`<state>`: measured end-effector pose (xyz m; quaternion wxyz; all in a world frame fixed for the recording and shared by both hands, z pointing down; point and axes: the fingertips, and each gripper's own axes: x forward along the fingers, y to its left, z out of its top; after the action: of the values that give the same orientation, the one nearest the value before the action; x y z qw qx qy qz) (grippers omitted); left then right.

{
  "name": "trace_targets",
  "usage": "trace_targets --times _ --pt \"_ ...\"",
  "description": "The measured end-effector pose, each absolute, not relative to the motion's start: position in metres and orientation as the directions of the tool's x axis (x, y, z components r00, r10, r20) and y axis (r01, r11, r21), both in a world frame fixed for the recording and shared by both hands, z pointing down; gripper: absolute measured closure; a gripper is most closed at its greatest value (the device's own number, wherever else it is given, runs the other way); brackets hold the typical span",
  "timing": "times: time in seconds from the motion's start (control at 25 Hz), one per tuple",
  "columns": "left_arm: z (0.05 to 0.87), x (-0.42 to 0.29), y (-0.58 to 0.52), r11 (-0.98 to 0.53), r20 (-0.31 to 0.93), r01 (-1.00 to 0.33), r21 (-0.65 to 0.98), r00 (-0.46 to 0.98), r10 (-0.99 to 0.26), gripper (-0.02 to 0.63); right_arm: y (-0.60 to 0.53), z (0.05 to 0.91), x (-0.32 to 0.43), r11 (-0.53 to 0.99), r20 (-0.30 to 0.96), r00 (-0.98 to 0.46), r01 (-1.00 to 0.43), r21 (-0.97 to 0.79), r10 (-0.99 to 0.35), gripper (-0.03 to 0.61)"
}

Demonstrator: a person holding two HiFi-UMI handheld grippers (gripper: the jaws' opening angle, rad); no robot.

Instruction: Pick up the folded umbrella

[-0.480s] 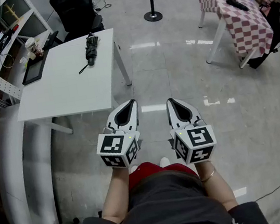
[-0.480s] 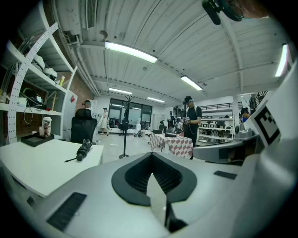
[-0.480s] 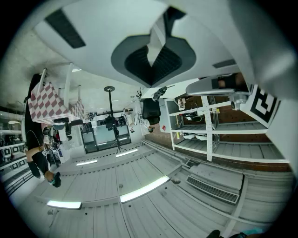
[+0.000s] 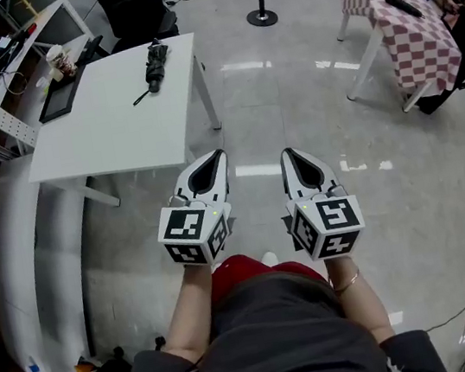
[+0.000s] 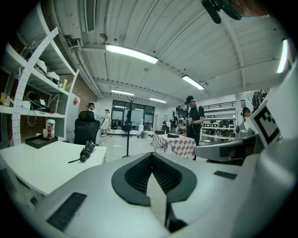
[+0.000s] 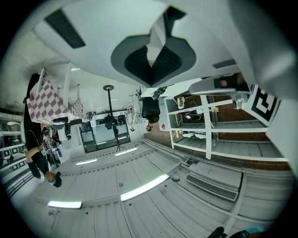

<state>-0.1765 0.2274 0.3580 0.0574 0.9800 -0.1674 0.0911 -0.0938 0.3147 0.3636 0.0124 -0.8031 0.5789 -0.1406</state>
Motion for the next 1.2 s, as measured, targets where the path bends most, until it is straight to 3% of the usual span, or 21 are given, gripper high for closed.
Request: trace_targets --times 1.2 --pt "0.335 -0.155 0.173 -0.913 0.144 -0.404 0.047 0.908 -0.395 0.6 0.298 0.368 -0.047 -0.379 0.236 0.333 -0.907 -0.186 -0.913 0.56"
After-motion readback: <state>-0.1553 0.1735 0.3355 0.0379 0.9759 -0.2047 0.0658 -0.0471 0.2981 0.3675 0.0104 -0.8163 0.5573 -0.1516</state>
